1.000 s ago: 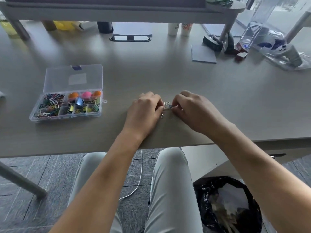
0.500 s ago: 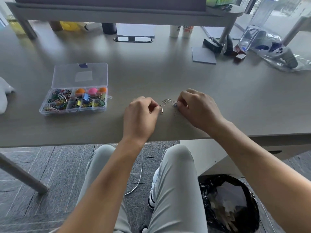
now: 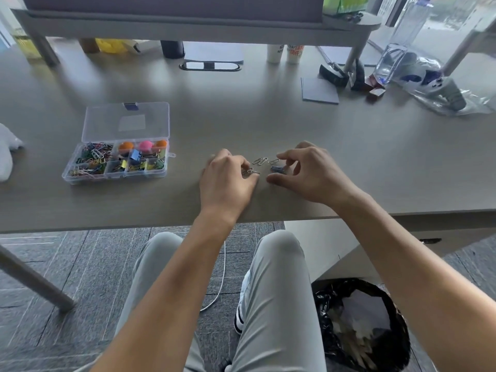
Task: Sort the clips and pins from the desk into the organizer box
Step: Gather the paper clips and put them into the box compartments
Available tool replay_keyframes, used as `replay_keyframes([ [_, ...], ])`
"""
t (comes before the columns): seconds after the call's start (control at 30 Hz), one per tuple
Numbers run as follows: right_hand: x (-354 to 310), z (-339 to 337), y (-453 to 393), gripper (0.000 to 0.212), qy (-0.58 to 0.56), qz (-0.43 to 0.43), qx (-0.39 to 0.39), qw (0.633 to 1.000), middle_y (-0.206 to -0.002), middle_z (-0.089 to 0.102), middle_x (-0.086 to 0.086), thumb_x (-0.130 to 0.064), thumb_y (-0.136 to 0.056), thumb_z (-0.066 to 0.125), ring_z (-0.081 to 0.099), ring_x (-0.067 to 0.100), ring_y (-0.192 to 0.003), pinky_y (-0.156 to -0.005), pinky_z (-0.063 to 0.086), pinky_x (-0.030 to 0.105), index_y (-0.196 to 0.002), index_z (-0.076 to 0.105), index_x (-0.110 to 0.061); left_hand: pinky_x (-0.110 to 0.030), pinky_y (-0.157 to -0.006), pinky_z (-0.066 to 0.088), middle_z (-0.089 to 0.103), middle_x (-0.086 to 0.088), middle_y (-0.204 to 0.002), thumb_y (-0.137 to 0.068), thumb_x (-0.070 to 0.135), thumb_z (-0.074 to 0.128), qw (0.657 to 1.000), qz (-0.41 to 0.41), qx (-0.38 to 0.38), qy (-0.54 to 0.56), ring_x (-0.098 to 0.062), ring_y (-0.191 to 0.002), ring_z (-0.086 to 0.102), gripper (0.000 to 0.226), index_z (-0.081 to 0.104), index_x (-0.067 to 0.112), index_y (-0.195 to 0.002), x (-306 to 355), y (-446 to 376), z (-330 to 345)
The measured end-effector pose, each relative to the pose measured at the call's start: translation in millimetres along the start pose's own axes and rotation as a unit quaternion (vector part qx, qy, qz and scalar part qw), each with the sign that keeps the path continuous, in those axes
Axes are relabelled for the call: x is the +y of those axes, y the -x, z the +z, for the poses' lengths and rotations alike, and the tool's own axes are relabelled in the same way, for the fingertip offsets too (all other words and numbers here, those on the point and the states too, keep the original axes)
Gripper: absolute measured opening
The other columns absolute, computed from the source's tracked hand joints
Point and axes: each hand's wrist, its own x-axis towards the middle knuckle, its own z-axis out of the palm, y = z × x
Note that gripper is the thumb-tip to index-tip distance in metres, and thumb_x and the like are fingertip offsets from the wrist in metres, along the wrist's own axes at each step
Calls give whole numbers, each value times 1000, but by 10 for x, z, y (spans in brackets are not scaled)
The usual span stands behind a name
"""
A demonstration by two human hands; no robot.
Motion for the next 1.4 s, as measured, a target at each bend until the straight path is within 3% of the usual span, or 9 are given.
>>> replay_keyframes([
  [0.13, 31, -96, -91, 68, -5, -16, -60, 998, -110, 58, -5, -54, -74, 85, 62, 12, -81, -86, 41, 23, -133, 67, -25, -37, -74, 53, 58, 4, -87, -81, 33, 79, 1000, 0, -6, 17, -23, -90, 60, 11, 75, 23, -84, 1, -26, -25],
  [0.33, 43, -114, -167, 29, -7, -45, -63, 997, -96, 60, -7, -38, -81, 84, 57, -1, -71, -69, 38, 11, -107, 79, -25, -39, -79, 53, 61, 0, -92, -84, 32, 74, 1000, 4, -26, -17, -24, -94, 60, 8, 71, 24, -84, 15, -67, -21],
  [0.47, 55, -77, -103, 17, -19, -37, -35, 999, -92, 63, -3, -28, -85, 79, 54, 1, -71, -72, 40, 25, -101, 78, -22, -38, -82, 49, 59, 0, -92, -86, 27, 72, 999, 22, -29, -17, -24, -97, 55, 7, 70, 21, -83, -18, -68, 1],
  [0.63, 49, 76, 55, 14, -24, -32, 26, 999, -90, 61, -8, -23, -88, 74, 55, 7, -71, -75, 45, 27, -102, 76, -24, -28, -76, 43, 61, -2, -87, -86, 11, 68, 998, 64, 4, 22, -23, -89, 56, 6, 71, 16, -84, -37, 4, 73],
  [0.8, 24, 188, 177, 23, -31, 24, 111, 993, -96, 63, -5, -31, -92, 68, 64, 16, -78, -84, 52, 33, -111, 76, -21, -25, -77, 50, 65, -1, -87, -85, 6, 66, 993, 72, 38, 87, -13, -77, 60, 13, 73, 13, -94, -57, 77, 37],
  [0.93, -63, 156, 235, 42, 3, 34, 85, 996, -102, 61, -1, -54, -86, 73, 64, 20, -86, -83, 51, 34, -114, 76, -23, -21, -77, 48, 63, -2, -91, -85, -4, 59, 992, 44, 74, 89, -11, -73, 57, 25, 73, 11, -99, -133, 128, -53],
  [1.03, -118, 136, 194, 33, 5, 30, 79, 996, -99, 62, -1, -50, -85, 74, 64, 22, -86, -84, 52, 35, -108, 80, -26, -17, -76, 44, 64, -2, -91, -85, -3, 58, 993, 31, 77, 87, -10, -72, 56, 25, 73, 12, -98, -175, 160, -93],
  [1.2, -178, 126, 129, 14, 12, 17, 73, 997, -91, 67, -2, -33, -88, 74, 66, 22, -82, -81, 53, 35, -95, 82, -25, -31, -83, 51, 64, -5, -95, -86, 1, 58, 995, 26, 60, 74, -18, -82, 61, 24, 73, 10, -102, -144, 176, -103],
  [1.4, -235, 130, 112, 19, 118, -22, 32, 992, -106, 63, 8, -29, -100, 57, 62, 36, -94, -76, 50, 40, -102, 64, -11, -45, -93, 48, 62, -10, -107, -87, 7, 56, 1000, 17, 8, -5, -32, -105, 56, 35, 70, 11, -118, -71, 172, -59],
])
